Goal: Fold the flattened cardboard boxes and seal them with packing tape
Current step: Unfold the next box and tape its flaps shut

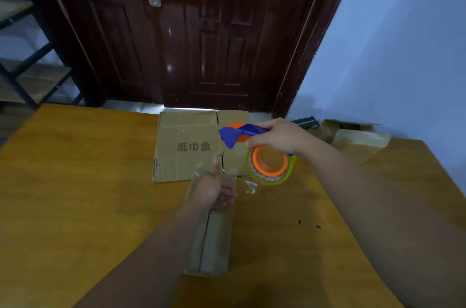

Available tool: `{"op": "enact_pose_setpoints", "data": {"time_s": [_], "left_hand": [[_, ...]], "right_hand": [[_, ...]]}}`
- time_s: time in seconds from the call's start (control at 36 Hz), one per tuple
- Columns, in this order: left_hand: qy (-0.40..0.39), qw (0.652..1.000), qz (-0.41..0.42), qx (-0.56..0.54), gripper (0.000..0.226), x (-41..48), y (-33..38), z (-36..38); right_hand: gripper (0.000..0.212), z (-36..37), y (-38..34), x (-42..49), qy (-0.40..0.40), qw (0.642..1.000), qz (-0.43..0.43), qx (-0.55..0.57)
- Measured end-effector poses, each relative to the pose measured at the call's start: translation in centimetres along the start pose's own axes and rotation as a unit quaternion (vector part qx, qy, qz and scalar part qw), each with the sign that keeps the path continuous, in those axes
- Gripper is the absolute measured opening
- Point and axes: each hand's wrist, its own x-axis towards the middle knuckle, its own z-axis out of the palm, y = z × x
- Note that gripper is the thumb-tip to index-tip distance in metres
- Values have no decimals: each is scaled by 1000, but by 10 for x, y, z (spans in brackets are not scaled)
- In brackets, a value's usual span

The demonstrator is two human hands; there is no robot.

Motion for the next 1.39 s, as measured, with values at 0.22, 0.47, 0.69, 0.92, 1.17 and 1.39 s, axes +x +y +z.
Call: {"op": "enact_pose_setpoints", "data": {"time_s": [0.22, 0.47, 0.69, 0.92, 1.17, 1.39], "left_hand": [[-175, 965, -112, -161, 103, 4, -2, -29], [-171, 942, -100, -270, 71, 5, -8, -40], [-162, 950, -106, -246, 25, 6, -9, -42], [-127, 955, -121, -240, 9, 5, -5, -30], [-67, 966, -93, -231, 6, 12, -9, -28], [-92, 975, -37, -197, 7, 12, -15, -32]], "right_hand": [[72, 22, -1, 5, -1, 988, -69, 136], [81, 49, 5, 7, -18, 976, -109, 187], [77, 55, 15, 4, -21, 977, -125, 172], [78, 61, 19, 5, -21, 974, -125, 190], [90, 64, 18, 2, -51, 974, -130, 180], [96, 58, 29, -11, -80, 984, -160, -11]]}}
